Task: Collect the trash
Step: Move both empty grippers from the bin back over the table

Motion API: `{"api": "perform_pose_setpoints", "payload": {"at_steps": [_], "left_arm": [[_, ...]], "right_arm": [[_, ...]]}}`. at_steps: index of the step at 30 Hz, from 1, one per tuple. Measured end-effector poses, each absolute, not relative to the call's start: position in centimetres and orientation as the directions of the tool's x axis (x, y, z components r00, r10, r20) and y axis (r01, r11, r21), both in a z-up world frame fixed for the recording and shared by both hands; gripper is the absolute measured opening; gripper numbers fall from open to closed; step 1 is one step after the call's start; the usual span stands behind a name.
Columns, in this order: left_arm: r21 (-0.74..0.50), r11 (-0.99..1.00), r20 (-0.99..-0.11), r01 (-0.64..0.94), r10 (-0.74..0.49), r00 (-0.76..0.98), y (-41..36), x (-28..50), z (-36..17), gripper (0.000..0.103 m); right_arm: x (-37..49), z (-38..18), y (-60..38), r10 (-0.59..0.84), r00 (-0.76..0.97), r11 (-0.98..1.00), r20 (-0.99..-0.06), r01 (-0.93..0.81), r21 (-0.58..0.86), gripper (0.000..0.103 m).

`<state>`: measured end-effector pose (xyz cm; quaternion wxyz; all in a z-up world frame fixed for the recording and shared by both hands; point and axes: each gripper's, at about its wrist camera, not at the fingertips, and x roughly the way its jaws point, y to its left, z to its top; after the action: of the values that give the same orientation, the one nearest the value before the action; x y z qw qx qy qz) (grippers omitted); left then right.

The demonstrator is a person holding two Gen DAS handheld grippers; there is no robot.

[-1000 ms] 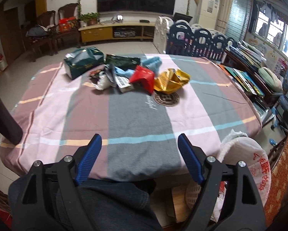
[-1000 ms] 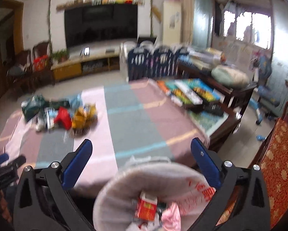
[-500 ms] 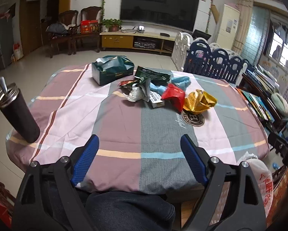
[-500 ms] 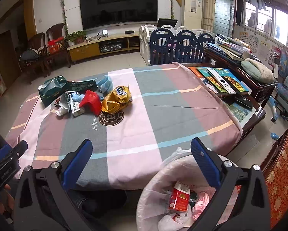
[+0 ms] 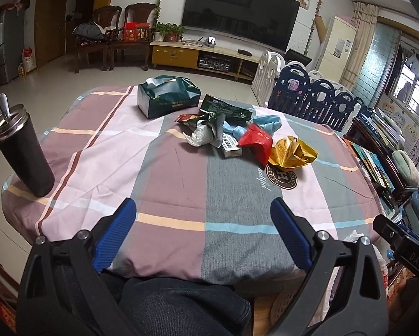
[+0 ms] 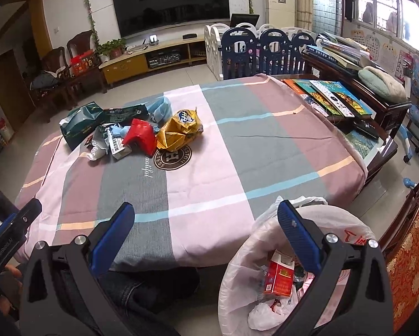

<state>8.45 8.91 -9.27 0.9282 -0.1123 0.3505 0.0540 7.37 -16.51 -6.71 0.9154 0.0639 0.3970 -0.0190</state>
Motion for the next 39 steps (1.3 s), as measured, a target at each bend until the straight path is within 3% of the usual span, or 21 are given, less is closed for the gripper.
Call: {"api": "perform_pose_setpoints", "payload": {"at_steps": [29, 39], "left_arm": [[-0.162, 0.966, -0.671, -0.202, 0.042, 0.740, 9.3, 8.5, -9.8, 0.096], [-0.124, 0.968, -0.680, -0.218, 0.077, 0.729, 9.6, 8.5, -10.1, 0.096]], "right_arm": [[7.9, -7.6, -15.4, -0.010, 0.670, 0.998, -0.743, 0.057, 0.038, 0.100], [20.6, -6.5, -11.2, -0.081, 0.749, 0.996, -0.657, 0.042, -0.075, 0.100]]}}
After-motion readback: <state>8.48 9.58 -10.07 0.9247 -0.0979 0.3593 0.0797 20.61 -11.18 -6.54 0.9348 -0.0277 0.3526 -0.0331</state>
